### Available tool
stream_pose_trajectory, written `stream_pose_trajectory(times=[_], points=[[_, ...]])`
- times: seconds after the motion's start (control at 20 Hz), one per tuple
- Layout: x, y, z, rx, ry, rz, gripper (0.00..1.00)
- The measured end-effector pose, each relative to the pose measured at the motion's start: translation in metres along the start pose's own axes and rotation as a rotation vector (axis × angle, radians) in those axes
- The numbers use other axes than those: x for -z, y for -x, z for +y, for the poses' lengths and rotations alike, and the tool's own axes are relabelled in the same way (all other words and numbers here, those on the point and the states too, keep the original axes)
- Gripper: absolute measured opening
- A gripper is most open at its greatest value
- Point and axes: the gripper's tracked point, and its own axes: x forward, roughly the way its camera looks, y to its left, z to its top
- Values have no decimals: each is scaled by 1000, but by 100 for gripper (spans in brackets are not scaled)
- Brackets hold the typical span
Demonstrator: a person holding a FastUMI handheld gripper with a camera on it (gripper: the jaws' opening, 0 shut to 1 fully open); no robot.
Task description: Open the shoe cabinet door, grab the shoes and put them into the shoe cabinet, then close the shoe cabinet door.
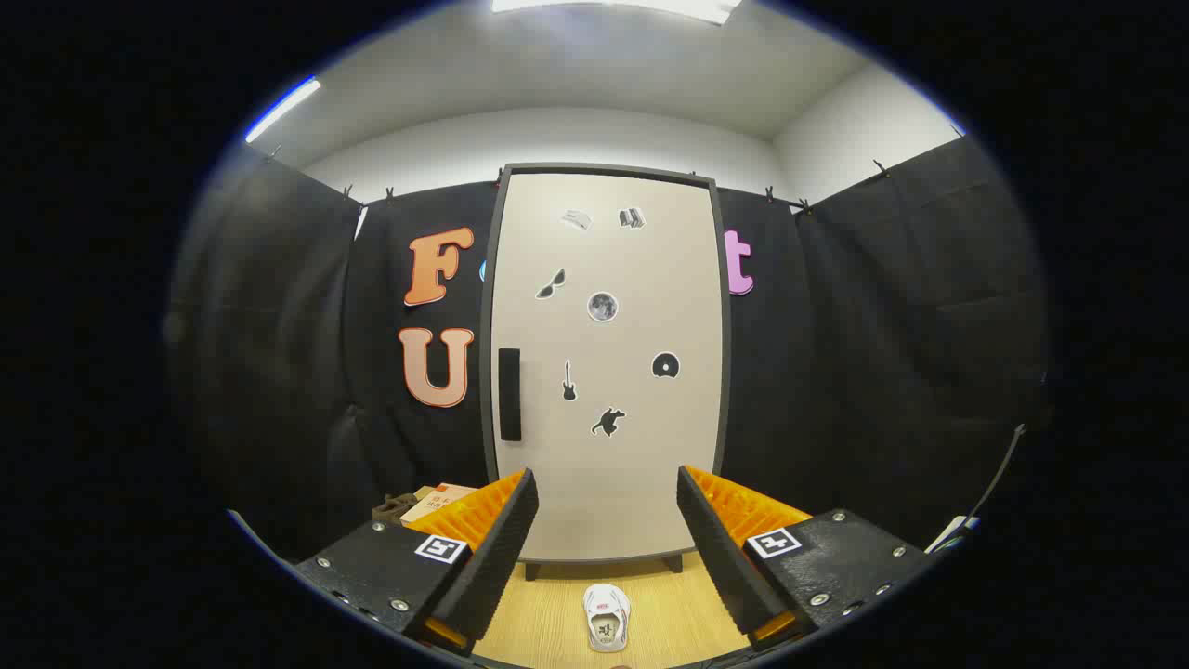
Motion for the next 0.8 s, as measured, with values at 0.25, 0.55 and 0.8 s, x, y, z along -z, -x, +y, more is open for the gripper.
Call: stream_pose_trajectory(times=[0.25,0.55,0.8], points=[[0,-4,-2,5,-2,-3,94],[1,-9,0,5,9,6,94],[-4,-13,4,-2,9,-5,94]])
